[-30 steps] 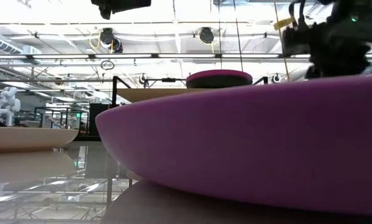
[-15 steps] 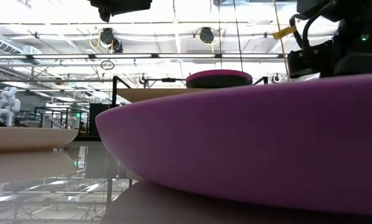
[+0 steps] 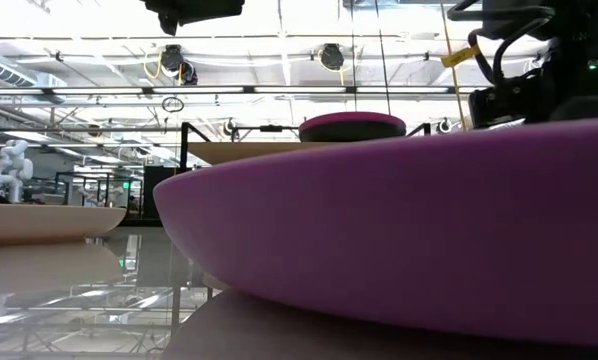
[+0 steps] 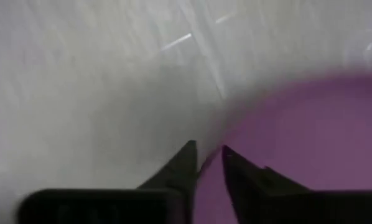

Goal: Place and stack plates onto a shelf
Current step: Stack the right violet plate on top of the pink plate on the shelf

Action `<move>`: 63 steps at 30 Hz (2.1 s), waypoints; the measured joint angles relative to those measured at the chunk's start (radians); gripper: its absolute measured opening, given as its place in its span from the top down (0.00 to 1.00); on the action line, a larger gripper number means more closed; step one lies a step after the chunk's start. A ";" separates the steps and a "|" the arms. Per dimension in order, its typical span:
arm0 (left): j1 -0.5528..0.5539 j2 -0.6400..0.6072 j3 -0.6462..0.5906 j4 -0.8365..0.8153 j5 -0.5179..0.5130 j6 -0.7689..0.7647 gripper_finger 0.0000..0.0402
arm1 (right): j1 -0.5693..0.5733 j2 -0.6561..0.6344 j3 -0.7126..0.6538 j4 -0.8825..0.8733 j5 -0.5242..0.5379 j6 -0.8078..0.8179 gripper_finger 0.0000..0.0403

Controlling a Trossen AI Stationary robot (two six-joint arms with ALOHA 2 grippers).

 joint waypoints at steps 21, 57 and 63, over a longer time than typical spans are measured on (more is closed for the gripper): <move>0.000 0.000 0.000 -0.004 0.000 -0.009 0.69 | 0.116 -0.178 0.265 -0.038 0.140 -0.223 1.00; 0.001 0.000 0.000 -0.003 0.000 0.024 0.69 | -0.603 -0.020 0.419 0.344 0.184 -1.076 1.00; 0.001 0.000 0.000 -0.004 0.000 0.023 0.69 | -0.603 0.002 0.419 0.354 0.187 -1.118 0.94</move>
